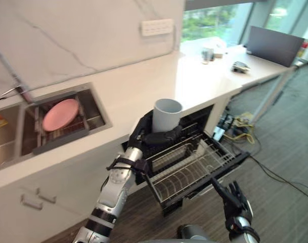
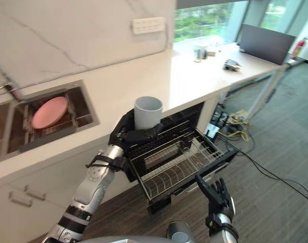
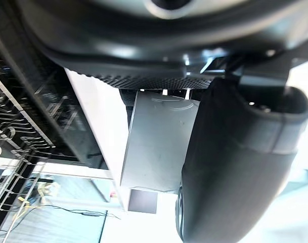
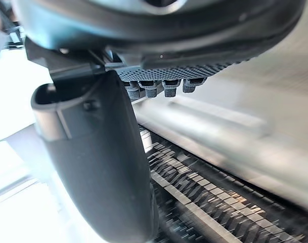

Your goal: Walk over to the sink, pick up the cup, carry it to the dishwasher, place the cup inside the dishwasher, then close the dishwasher door

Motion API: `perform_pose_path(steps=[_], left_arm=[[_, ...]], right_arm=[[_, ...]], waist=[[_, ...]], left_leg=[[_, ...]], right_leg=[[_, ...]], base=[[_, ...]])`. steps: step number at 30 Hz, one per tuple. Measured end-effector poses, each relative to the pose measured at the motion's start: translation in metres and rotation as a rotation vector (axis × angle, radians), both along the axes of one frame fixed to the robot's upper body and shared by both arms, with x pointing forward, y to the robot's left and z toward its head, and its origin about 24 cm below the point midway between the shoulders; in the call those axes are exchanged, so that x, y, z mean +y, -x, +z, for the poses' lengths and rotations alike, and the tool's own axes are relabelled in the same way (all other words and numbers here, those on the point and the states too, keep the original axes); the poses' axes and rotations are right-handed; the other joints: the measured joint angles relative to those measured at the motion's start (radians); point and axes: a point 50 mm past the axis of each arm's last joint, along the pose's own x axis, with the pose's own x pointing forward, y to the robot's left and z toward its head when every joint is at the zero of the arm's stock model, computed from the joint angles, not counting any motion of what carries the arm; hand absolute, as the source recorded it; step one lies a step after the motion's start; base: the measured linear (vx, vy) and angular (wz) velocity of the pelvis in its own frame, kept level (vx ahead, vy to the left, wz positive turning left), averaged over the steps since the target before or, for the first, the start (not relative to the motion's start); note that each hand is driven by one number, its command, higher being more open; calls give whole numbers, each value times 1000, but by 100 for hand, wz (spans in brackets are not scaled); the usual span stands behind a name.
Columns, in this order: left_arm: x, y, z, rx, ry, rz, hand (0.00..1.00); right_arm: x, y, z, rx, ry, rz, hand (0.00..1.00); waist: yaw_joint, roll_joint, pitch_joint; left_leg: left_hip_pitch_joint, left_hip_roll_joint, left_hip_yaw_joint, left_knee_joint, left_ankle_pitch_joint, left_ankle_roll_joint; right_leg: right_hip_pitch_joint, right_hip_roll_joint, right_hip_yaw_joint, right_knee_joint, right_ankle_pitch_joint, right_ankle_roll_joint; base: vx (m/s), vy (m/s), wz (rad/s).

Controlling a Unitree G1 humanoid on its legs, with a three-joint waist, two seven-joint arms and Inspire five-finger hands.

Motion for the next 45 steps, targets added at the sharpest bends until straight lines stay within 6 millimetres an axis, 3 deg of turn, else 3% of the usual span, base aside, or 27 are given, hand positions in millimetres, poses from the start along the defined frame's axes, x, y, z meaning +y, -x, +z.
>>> perform_pose_path(steps=[3, 4, 5, 7, 8, 17, 26, 35, 38, 39, 45], left_arm=[[7, 6, 6, -21, 14, 38, 0], [7, 7, 6, -25, 15, 38, 0], [8, 7, 8, -33, 16, 40, 0], [11, 9, 5, -19, 22, 56, 0], [14, 12, 1, -4, 18, 68, 0], [13, 15, -2, 7, 24, 80, 0], [14, 19, -8, 31, 27, 95, 0], [29, 19, -20, 49, -99, 333, 0], [33, 19, -25, 63, -125, 382, 0], [33, 20, -31, 65, -118, 401, 0], [32, 20, -31, 65, -117, 396, 0]], right_arm=[[-3, -19, 15, -83, 42, 73, 100], [-3, -19, 16, -92, 41, 80, 100], [-3, -21, 19, -112, 43, 93, 100], [-2, -22, 24, -143, 51, 118, 100], [-1, -24, 26, -160, 51, 132, 100], [-1, -29, 37, -220, 65, 168, 100], [1, -37, 60, -336, 84, 202, 100], [1, -39, 66, -368, 98, 194, 100], [2, -41, 74, -409, 105, 209, 100], [11, -46, 94, -541, 93, 324, 100], [12, -46, 94, -541, 91, 326, 100]], waist=[[14, 29, 27], [20, 29, 27], [30, 28, 29], [48, 28, 37], [58, 28, 37], [64, 31, 37], [65, 25, 42], [64, 19, 45], [64, 17, 46], [51, 5, 72], [51, 5, 72]], left_leg=[[-9, 40, 0, -86, -18, 25], [-9, 44, 0, -96, -26, 25], [-18, 55, 2, -115, -35, 6], [-25, 59, 1, -122, -22, -1], [-26, 58, 4, -120, -19, 1], [-41, 27, -32, -150, 26, 25], [-54, 18, -39, -143, 22, 22], [-72, 16, -32, -126, 23, 16], [-69, 11, -27, -126, 23, 16], [-87, -9, -10, -109, 21, 28], [-89, -10, -12, -106, 22, 29]], right_leg=[[11, 66, -1, -37, 24, 1], [12, 73, -6, -51, 32, 1], [13, 83, -26, -95, 52, 6], [43, 39, -142, -148, 59, 5], [62, 31, -180, -183, 104, 6], [163, 50, -198, -428, 245, 5], [161, 42, -201, -434, 257, 11], [143, 33, -187, -433, 284, -3], [143, 30, -180, -433, 289, 0], [123, 13, -143, -428, 317, 23], [122, 12, -142, -428, 318, 25]], base=[[-32, -34, -43], [-113, 44, -6], [-106, 46, 9], [-71, 55, 0], [-15, 49, 2], [-31, 6, 7], [-73, 34, 1], [-12, 36, -4], [-13, 47, -5], [0, 0, 0], [0, 0, 0]])
